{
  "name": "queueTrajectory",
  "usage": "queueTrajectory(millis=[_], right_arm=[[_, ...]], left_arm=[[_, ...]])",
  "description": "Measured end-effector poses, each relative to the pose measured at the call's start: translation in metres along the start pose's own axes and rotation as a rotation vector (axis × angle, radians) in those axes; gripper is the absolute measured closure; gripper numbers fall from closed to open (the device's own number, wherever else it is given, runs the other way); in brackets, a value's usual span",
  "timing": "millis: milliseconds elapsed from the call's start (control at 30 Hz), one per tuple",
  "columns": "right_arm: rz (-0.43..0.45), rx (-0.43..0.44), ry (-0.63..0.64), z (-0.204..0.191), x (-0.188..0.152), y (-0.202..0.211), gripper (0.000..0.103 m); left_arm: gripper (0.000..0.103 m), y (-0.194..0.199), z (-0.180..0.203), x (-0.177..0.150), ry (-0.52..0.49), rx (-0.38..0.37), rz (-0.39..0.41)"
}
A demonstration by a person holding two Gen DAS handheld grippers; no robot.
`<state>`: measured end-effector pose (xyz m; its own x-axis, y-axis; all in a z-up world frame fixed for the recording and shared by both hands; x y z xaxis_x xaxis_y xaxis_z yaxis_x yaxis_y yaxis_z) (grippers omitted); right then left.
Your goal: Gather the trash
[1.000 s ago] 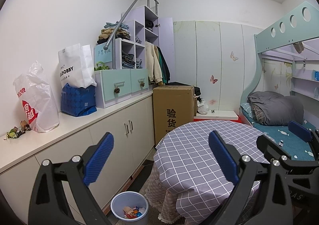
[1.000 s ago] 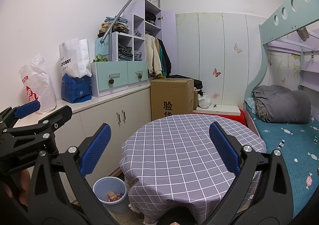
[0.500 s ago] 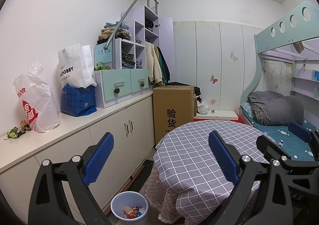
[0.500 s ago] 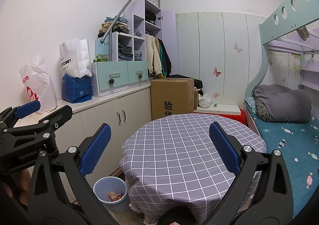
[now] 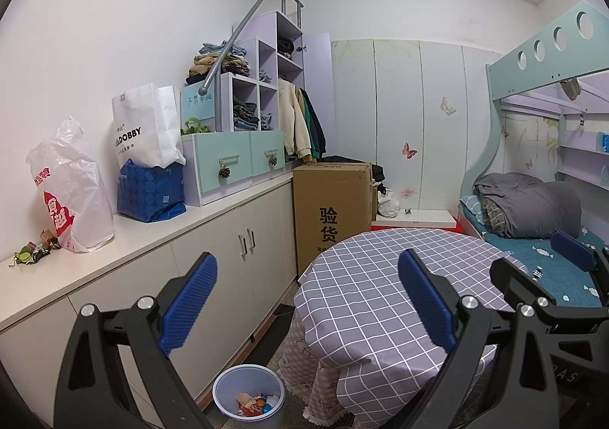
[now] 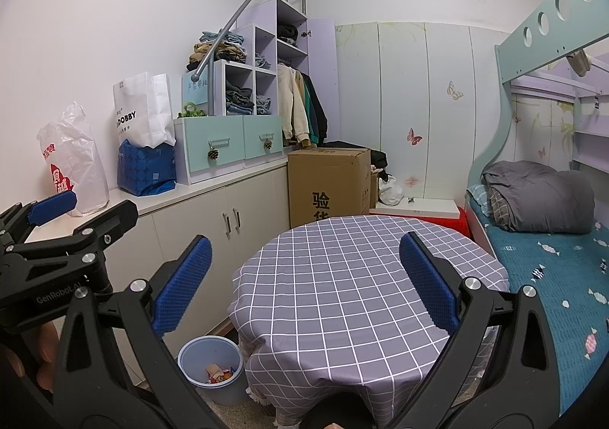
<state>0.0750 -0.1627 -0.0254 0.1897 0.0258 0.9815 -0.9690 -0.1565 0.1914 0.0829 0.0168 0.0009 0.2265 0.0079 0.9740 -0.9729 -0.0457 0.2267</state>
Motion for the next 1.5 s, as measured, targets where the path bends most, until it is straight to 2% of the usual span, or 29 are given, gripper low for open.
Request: queueTrajectory(millis=[1500], right_arm=[[-0.006, 0.0, 0.0, 0.001, -0.002, -0.001, 0.006]], left_arm=[[0.009, 0.0, -0.009, -0.002, -0.009, 0.005, -0.003]])
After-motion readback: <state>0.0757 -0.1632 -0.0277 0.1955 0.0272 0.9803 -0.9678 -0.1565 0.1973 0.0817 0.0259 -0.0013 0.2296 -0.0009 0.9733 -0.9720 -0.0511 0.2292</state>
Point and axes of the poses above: each gripper's, at about its wrist camera, not at the fingertips, and y roughly against the way its jaws point, z to its right, x to its top, the point moved 6 cm from there along -y, roughly the way its jaws point, and after that the axes turned 3 degrees about y, right-handed, at the moved point
